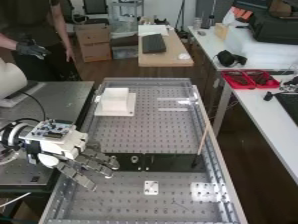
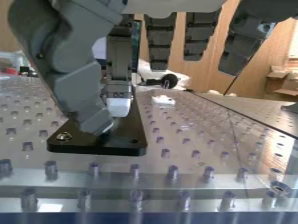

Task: Grab the smaller nut and place it in the white container

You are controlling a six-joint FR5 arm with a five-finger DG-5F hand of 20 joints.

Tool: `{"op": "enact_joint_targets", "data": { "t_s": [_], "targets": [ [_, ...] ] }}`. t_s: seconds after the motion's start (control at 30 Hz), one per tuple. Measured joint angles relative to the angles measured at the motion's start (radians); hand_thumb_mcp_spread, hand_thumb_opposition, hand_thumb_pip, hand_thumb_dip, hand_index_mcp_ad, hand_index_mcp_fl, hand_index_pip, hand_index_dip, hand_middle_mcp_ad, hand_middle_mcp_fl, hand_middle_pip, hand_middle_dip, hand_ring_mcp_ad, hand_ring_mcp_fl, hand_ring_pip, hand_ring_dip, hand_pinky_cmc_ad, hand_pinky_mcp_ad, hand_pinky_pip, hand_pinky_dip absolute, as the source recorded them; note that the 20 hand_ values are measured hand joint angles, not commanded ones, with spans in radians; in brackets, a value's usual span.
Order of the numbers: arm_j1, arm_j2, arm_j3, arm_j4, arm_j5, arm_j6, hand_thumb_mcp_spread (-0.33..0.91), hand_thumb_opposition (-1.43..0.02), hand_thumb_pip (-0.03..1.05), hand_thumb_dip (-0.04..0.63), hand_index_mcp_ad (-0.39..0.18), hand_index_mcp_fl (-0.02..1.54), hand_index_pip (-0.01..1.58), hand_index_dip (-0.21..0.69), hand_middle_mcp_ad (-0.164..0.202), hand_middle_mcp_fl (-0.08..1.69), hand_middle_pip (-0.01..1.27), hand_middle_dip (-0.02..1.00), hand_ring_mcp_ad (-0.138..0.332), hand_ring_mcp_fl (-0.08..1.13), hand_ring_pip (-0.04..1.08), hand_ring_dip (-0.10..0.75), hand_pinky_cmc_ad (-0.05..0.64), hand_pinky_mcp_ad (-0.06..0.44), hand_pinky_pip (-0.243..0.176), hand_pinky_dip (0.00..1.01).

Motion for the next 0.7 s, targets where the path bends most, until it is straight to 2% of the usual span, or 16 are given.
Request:
{"op": "enact_joint_targets", "data": {
  "t_s": [0.7],
  "targets": [
    [-0.009, -0.01, 0.008, -0.002, -0.009, 0.0, 0.42, -0.81, 0.75, 0.223, -0.147, 0.09, 1.55, 0.192, 0.066, 0.06, 0.13, 0.22, 0.147, 0.0, 0.08, 0.079, 0.367, 0.293, -0.045, 0.18]
  ]
}}
